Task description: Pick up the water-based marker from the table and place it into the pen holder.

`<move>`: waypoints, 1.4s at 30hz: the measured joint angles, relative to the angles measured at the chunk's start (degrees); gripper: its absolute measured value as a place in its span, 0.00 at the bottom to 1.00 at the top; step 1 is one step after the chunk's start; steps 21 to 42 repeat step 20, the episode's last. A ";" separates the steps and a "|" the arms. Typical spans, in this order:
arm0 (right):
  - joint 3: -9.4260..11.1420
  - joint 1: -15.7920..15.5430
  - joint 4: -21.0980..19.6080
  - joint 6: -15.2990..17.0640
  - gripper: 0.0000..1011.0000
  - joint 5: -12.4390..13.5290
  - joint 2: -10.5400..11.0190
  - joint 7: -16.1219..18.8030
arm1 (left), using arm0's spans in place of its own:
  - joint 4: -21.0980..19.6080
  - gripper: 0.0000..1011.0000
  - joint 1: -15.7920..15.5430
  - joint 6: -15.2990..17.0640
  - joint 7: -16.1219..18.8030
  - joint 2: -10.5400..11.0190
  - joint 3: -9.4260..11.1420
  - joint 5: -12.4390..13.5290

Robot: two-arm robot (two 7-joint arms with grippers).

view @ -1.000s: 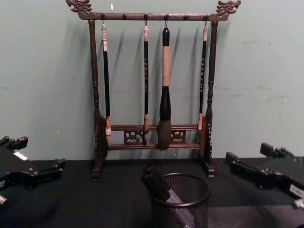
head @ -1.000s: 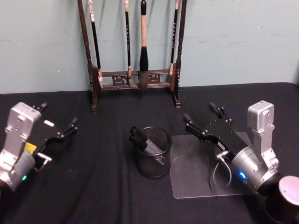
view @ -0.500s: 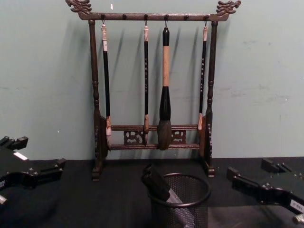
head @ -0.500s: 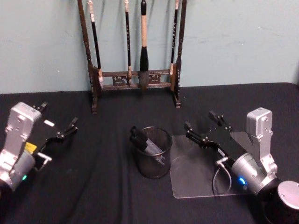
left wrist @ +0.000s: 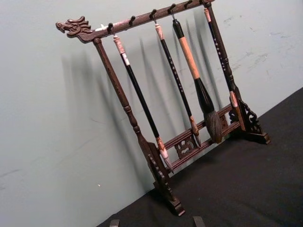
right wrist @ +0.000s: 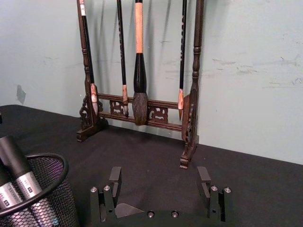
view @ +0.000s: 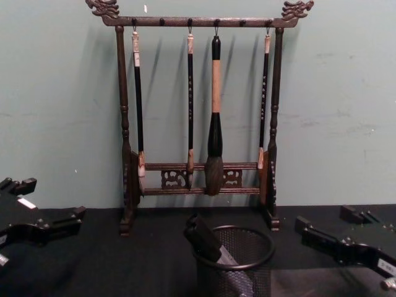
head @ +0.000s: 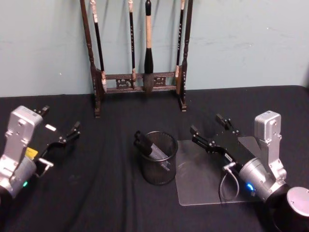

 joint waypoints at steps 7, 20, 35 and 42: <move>-0.05 0.00 -0.04 0.06 0.99 -0.01 0.03 -0.06 | 0.00 1.00 0.00 0.00 0.00 0.00 0.00 0.00; -0.06 0.00 -0.10 0.09 0.99 -0.06 0.03 -0.12 | 0.00 1.00 0.00 0.00 0.00 0.00 0.00 0.00; -0.06 0.00 -0.10 0.09 0.99 -0.06 0.03 -0.12 | 0.00 1.00 0.00 0.00 0.00 0.00 0.00 0.00; -0.06 0.00 -0.10 0.09 0.99 -0.06 0.03 -0.12 | 0.00 1.00 0.00 0.00 0.00 0.00 0.00 0.00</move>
